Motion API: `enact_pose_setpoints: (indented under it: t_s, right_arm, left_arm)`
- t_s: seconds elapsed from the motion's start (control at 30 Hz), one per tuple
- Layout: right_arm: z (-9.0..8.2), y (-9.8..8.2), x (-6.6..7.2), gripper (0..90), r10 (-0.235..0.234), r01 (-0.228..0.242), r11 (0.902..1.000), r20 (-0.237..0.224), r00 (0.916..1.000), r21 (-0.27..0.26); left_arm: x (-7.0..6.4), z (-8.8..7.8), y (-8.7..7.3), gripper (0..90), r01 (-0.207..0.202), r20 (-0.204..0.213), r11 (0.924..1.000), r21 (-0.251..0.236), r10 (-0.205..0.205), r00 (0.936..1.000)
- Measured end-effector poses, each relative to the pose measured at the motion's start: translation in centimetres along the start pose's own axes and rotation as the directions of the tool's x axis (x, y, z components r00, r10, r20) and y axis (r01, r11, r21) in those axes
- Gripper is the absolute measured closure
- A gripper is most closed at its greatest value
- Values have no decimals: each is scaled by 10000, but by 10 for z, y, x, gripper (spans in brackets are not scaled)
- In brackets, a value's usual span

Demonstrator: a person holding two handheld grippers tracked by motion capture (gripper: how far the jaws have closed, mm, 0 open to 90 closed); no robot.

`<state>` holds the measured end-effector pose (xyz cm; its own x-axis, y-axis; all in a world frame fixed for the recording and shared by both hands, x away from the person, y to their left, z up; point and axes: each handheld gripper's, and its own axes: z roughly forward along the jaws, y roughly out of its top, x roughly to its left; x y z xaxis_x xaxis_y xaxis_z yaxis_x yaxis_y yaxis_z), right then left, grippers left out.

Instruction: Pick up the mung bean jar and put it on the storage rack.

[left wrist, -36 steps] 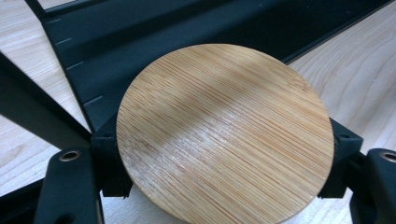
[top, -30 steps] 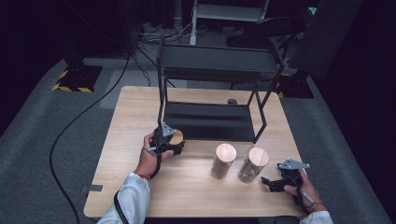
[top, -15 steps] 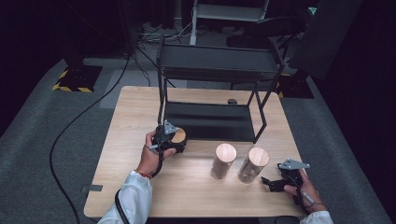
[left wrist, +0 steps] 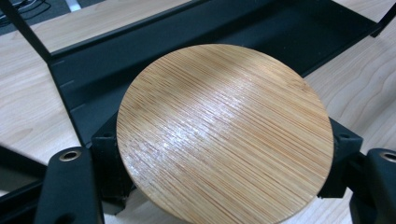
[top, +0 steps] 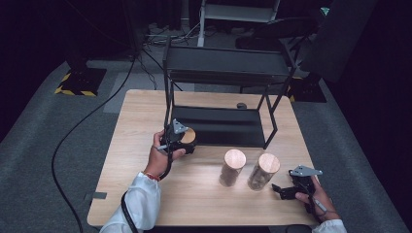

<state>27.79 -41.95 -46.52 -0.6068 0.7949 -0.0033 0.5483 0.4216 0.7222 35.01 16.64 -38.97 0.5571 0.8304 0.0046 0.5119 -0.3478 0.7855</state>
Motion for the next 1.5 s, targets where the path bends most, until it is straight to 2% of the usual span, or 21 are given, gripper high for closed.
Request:
enact_pose_setpoints:
  t_s: [0.17,0.43,0.53,0.93,1.27,1.5]
  right_arm:
    - [0,0,0,0,0,0,10000,0,10000,0]
    - [0,0,0,0,-1,1,10000,0,10000,-2]
    - [0,0,0,0,-1,1,10000,0,10000,-1]
    - [0,0,0,0,-1,1,10000,1,10000,-1]
    - [0,0,0,0,-2,2,10000,0,10000,-3]
    - [0,0,0,0,0,0,10000,2,10000,-1]
  left_arm:
    - [0,3,9,249,-108,17,9999,-7,108,9999]
    - [-1,11,19,249,-40,27,10000,-6,40,10000]
    - [2,14,20,249,104,103,9999,-94,-103,9999]
    - [-2,27,35,249,-9,29,9999,-141,10,10000]
    - [-6,44,43,249,74,-95,9999,-134,-75,9999]
    - [-3,55,48,249,224,-199,9997,-20,-224,9995]
